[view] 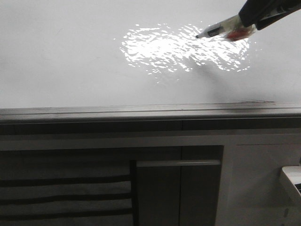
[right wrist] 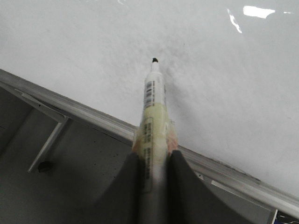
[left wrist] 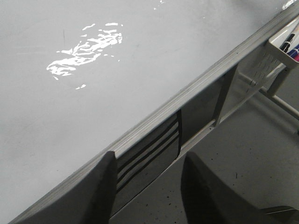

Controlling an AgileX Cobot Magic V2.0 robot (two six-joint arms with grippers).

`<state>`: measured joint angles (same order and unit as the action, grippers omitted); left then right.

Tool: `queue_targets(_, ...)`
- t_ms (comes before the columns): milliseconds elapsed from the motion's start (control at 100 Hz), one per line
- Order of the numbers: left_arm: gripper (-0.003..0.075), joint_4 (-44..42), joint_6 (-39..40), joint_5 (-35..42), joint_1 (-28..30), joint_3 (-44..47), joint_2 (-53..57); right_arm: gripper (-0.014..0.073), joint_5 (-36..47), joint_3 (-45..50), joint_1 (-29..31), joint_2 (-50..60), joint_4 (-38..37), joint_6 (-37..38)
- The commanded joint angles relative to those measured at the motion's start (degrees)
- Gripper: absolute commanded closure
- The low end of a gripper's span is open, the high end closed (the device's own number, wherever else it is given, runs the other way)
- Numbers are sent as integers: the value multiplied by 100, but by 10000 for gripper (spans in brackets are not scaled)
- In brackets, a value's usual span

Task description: Write number 9 on whiteboard

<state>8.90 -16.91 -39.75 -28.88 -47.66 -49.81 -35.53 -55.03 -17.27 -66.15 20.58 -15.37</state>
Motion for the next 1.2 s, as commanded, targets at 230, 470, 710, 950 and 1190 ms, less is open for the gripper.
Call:
queue_targets(230, 428, 106, 60, 424, 21, -144, 50, 645, 246, -1037, -355, -959, -80, -97)
queue_targets(470, 428, 95, 60, 424, 21, -144, 50, 645, -408, -1146, -516, -1269, -653, 131)
queue_targets(710, 428, 74, 60, 451, 21, -144, 50, 645, -82, -1169, 1, -910, -668, 244)
queue_targets(950, 428, 74, 60, 595, 21, -144, 50, 645, -277, -1159, -95, -924, -655, 244)
queue_targets(1190, 428, 74, 60, 645, 21, -144, 50, 645, -646, -678, -394, -1070, -593, 234)
